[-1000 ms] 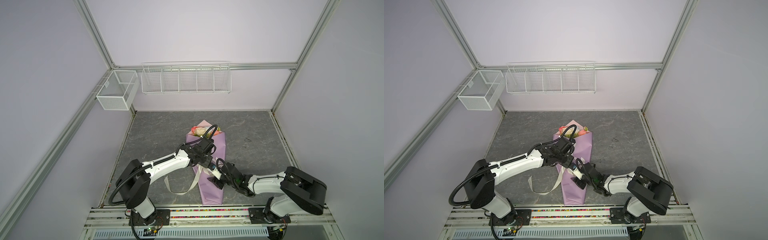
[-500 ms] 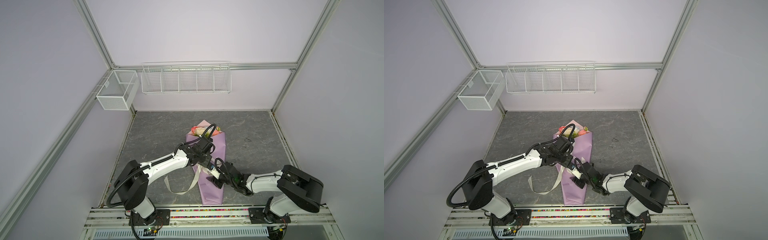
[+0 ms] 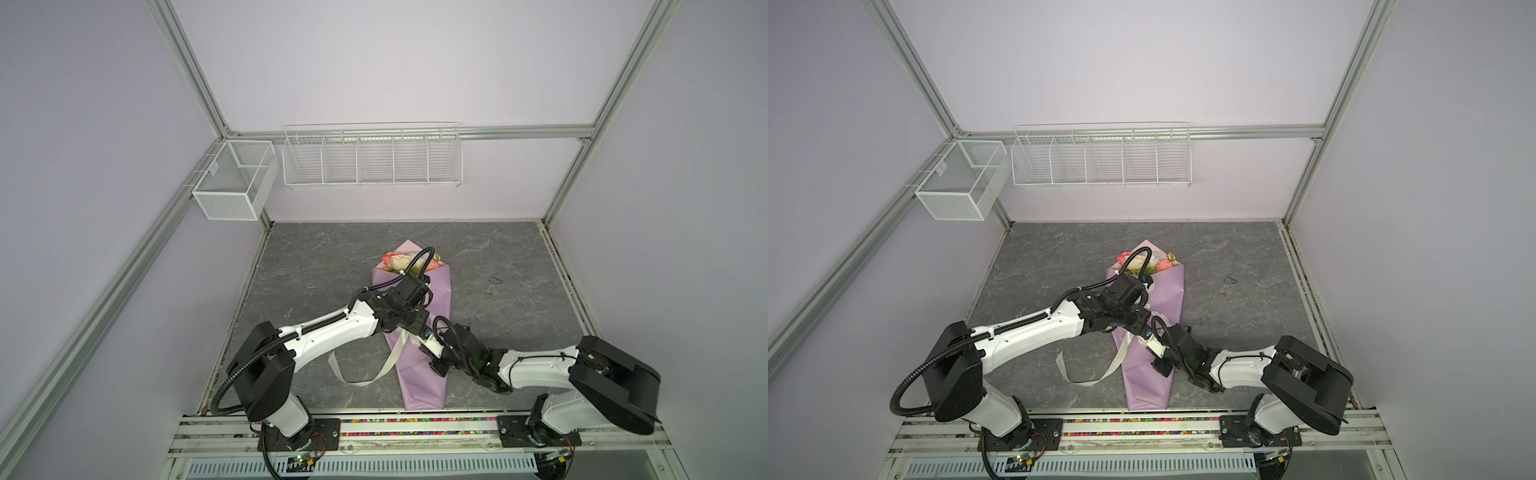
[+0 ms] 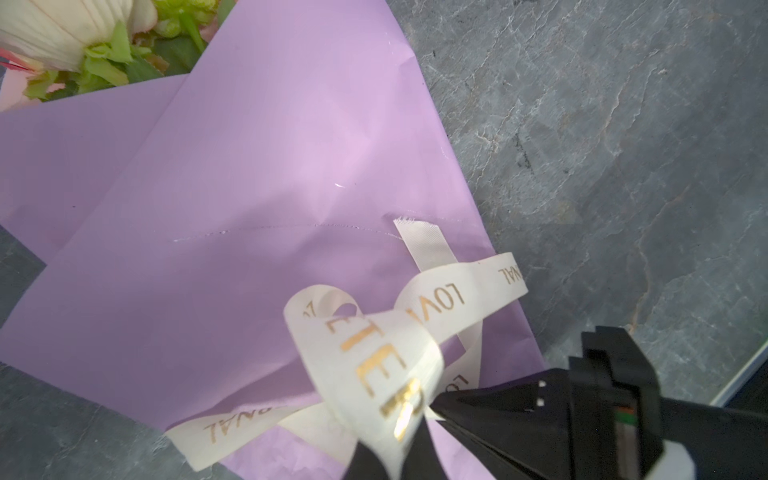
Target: Tie the bouquet of fake flowers
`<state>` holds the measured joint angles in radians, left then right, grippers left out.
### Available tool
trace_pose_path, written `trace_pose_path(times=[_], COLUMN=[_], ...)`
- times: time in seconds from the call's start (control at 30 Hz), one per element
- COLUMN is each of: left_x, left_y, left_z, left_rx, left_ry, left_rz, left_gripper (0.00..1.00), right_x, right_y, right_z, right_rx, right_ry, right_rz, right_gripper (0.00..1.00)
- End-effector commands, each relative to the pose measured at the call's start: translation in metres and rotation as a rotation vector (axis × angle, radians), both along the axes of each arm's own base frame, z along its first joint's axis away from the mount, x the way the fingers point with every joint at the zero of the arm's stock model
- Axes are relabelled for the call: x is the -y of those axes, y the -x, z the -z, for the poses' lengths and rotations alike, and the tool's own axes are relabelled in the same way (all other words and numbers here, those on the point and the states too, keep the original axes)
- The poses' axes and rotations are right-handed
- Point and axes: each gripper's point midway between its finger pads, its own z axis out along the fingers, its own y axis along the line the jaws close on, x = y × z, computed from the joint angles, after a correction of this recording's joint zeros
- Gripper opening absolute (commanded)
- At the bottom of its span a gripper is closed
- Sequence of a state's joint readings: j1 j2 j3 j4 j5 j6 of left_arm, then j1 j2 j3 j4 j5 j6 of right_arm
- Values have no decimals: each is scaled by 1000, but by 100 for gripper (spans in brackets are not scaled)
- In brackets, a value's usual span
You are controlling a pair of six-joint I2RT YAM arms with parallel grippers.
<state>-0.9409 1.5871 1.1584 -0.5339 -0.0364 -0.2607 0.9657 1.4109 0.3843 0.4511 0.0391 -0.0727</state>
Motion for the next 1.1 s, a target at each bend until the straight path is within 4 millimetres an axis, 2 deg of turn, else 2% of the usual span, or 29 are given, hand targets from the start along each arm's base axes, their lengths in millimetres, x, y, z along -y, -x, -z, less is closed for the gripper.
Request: trace_pose_path(times=[0.0,0.1,0.23,0.27,0.37,0.53,0.6,0.67,0.8,0.87,0.93,1.07], left_x=[-16,-18,-16,-16,-15,-18,-26,-37,-59,-63,-60,-51], left_y=[-4,-6,-5,-5,-6,2,11,23,53,64,69,60], left_z=[5,5,9,9,7,-7,-7,3,41,58,64,59], left_rx=[-3,-5,-18,-21,-20,-22,-39,-76,-201,-253,-261,-212], left_ry=[-33,-32,-31,-32,-17,67,95,108,96,102,104,40], left_rz=[-52,-65,-58,-63,-75,-95,-121,-144,-181,-198,-185,-126], left_gripper=[0,2,6,10,36,55,57,59,61,62,63,64], right_x=[-2,12,30,37,63,93,97,101,100,100,97,94], right_y=[-2,1,8,10,11,2,0,-5,-10,-14,-15,-15], right_z=[-33,-44,-76,-81,-92,-107,-110,-114,-119,-121,-123,-123], right_rx=[61,55,-17,-41,-92,-179,-233,-282,-351,-358,-358,-374], right_ry=[-99,-105,-143,-141,-160,-190,-180,-183,-192,-186,-187,-183], right_rz=[16,56,107,134,227,385,412,449,460,465,454,444], right_gripper=[7,7,7,7,7,6,6,6,6,6,6,6])
